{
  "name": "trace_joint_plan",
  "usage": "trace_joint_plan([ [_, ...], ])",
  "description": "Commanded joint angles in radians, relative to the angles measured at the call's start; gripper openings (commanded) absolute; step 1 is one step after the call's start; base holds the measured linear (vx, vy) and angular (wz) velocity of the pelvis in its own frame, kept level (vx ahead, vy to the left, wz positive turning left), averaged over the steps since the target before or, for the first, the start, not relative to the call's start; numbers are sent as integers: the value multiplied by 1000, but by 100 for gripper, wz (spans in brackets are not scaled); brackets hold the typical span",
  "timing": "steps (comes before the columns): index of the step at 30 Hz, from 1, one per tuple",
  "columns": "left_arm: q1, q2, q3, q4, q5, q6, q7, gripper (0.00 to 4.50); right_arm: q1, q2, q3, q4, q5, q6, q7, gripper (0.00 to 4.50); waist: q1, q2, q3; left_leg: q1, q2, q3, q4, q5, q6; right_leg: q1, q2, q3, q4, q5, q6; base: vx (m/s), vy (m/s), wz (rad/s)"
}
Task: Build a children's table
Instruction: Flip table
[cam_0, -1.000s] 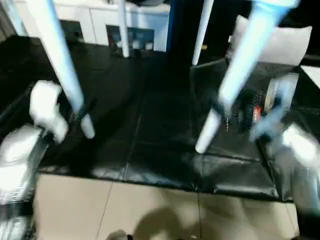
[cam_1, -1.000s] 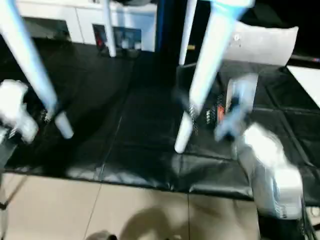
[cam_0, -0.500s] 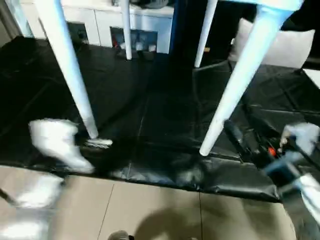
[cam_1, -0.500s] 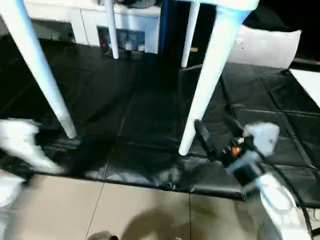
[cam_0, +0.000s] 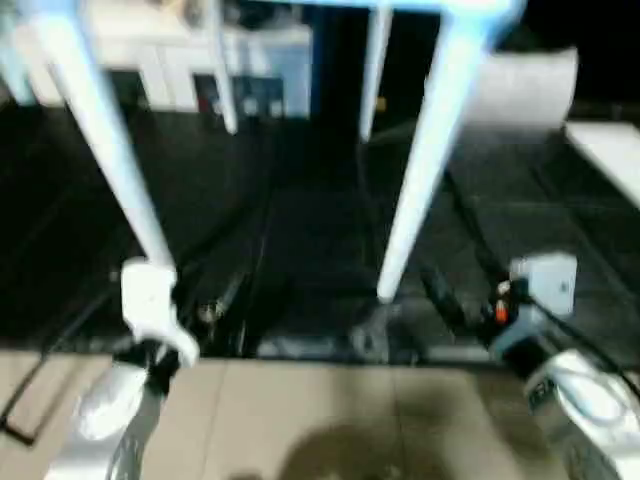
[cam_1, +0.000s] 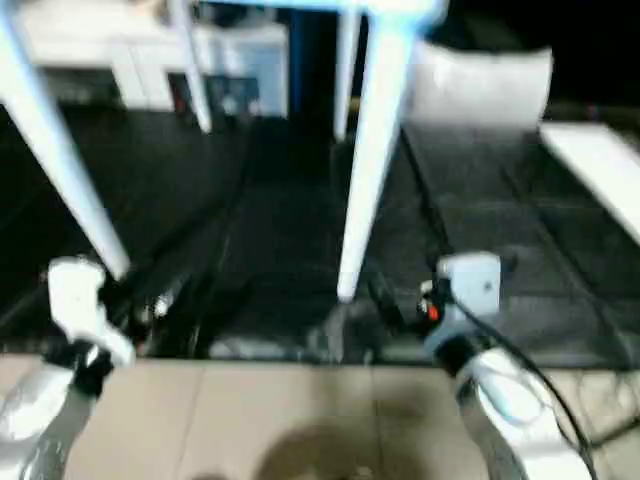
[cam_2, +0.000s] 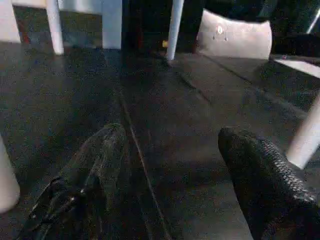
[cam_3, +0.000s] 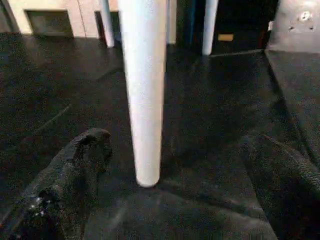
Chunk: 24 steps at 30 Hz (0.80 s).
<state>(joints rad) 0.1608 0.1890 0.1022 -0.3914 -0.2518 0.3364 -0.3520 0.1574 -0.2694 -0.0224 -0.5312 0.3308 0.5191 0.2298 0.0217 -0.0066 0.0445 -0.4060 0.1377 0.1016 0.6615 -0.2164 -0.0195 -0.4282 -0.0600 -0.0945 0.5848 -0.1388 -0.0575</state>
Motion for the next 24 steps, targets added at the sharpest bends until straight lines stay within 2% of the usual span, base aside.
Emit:
trace_joint_plan([
  [1,7,6,-12,-5,19,9,3,339,-9,-4,8,21,-5,-2,13,450,-1,17,-75,-37,61,-5,-104,116,289,22,-36,16,-54,-59,-140,-97,-2,3],
  [2,9,5,-9,3,18,6,9,339,-11,1,16,33,-7,-7,15,450,0,3,-67,-19,13,25,-47,-121,233,-7,-75,11,-129,-412,-117,-62,-4,4],
  [3,12,7,-4,13,16,0,12,339,-11,6,25,42,-13,-13,15,450,-10,1,-44,43,8,22,21,-349,93,-44,-128,-21,-193,-809,-17,-127,21,-7],
  [4,14,5,-3,15,15,0,14,339,-9,3,30,43,-17,-14,17,450,-31,7,-26,80,10,20,52,-459,34,-71,-121,-79,-243,-953,69,-127,21,-7],
  [5,25,5,-4,21,14,1,17,339,2,-5,40,34,-24,-16,25,450,-48,67,-7,28,85,-23,-95,-785,-34,3,-20,-214,-128,-821,162,-137,18,-21],
  [6,32,6,-8,24,10,1,12,339,11,-7,43,24,-22,-16,31,450,27,74,18,-152,79,36,-268,-1023,-163,161,9,-128,184,-414,29,65,83,-24],
  [7,39,8,-12,27,7,0,5,339,21,-7,46,18,-19,-23,37,450,60,66,14,-132,50,74,-260,-1066,-194,143,29,-127,204,-339,28,65,83,-24],
  [8,41,8,-14,27,7,0,4,339,23,-7,45,17,-18,-25,39,450,106,55,-19,-123,106,57,-213,-886,-84,176,-11,5,262,-491,64,54,-28,-11],
  [9,49,9,-20,29,8,-6,-3,339,32,-9,47,18,-21,-35,43,450,50,-50,-68,3,101,66,-14,-479,-100,86,-102,114,146,-1006,171,2,-211,-7],
  [10,54,10,-22,30,9,-14,-8,339,38,-10,49,20,-26,-40,42,450,64,-51,-9,34,32,25,152,-192,-63,-47,-183,135,-95,-1318,148,2,-211,-7],
  [11,67,5,-30,26,15,-17,-8,339,52,-2,48,37,-28,-53,42,450,90,-21,-2,-23,-8,12,146,-61,3,3,-129,216,-104,-1353,147,-69,-144,1],
  [12,72,3,-35,24,14,-14,-11,339,54,2,52,49,-33,-63,43,450,95,-27,14,-45,1,-35,130,-25,-31,35,-145,199,-73,-1136,68,-123,-44,3],
  [13,74,3,-43,23,18,-2,-6,339,51,4,55,63,-35,-69,47,450,101,-24,4,-30,10,-33,106,-35,-49,32,-135,172,-56,-980,39,-123,-44,3],
  [14,79,6,-50,27,23,-7,-7,339,48,4,63,78,-42,-78,49,450,104,-17,-7,-10,27,-32,62,-72,-55,38,-117,151,-35,-819,2,0,0,0],
  [15,82,8,-54,30,27,-12,-7,339,47,4,68,87,-47,-83,51,450,89,7,-33,15,78,-43,-44,-67,0,45,-36,98,29,-338,-75,0,0,0],
  [16,89,10,-61,32,22,-16,-14,339,43,7,74,101,-49,-95,61,450,86,24,-42,17,98,-54,-59,-58,33,47,-39,89,35,-255,-93,0,0,0],
  [17,95,12,-65,34,17,-21,-21,339,41,10,78,111,-51,-105,68,450,72,41,-51,14,123,-69,-91,-77,81,64,-51,75,44,-151,-125,-68,29,-1],
  [18,110,19,-77,52,12,-40,-50,339,34,-10,104,140,-64,-122,103,450,68,37,-41,15,122,-63,-118,-233,91,82,-69,75,26,-203,-128,-34,62,-8],
  [19,116,24,-82,64,13,-54,-67,339,32,-18,115,152,-62,-137,128,450,67,31,-32,24,110,-47,-120,-370,53,85,-81,82,0,-313,-121,-34,62,-8],
  [20,125,36,-93,87,5,-68,-108,339,33,-29,129,174,-48,-175,183,450,60,18,-22,32,91,-33,-121,-479,-20,90,-106,93,-37,-510,-93,-23,60,-5],
  [21,130,45,-102,108,-2,-70,-136,339,34,-36,136,191,-21,-180,235,450,62,11,-1,36,85,-27,-131,-516,-54,80,-117,97,-73,-728,-29,-57,55,-11],
  [22,132,48,-105,117,-4,-70,-147,339,35,-39,138,199,-9,-180,258,450,60,7,-1,51,83,-25,-124,-525,-63,76,-126,98,-93,-809,-2,-57,55,-11],
  [23,122,64,-117,177,-13,-67,-196,339,30,-50,153,235,11,-177,317,450,58,7,-4,46,83,-28,-137,-485,-65,93,-127,98,-100,-825,21,-44,53,-15],
  [24,118,70,-121,200,-16,-66,-213,339,29,-54,159,249,17,-177,338,450,58,10,-9,43,89,-31,-155,-455,-63,101,-113,93,-94,-731,21,0,0,0],
])
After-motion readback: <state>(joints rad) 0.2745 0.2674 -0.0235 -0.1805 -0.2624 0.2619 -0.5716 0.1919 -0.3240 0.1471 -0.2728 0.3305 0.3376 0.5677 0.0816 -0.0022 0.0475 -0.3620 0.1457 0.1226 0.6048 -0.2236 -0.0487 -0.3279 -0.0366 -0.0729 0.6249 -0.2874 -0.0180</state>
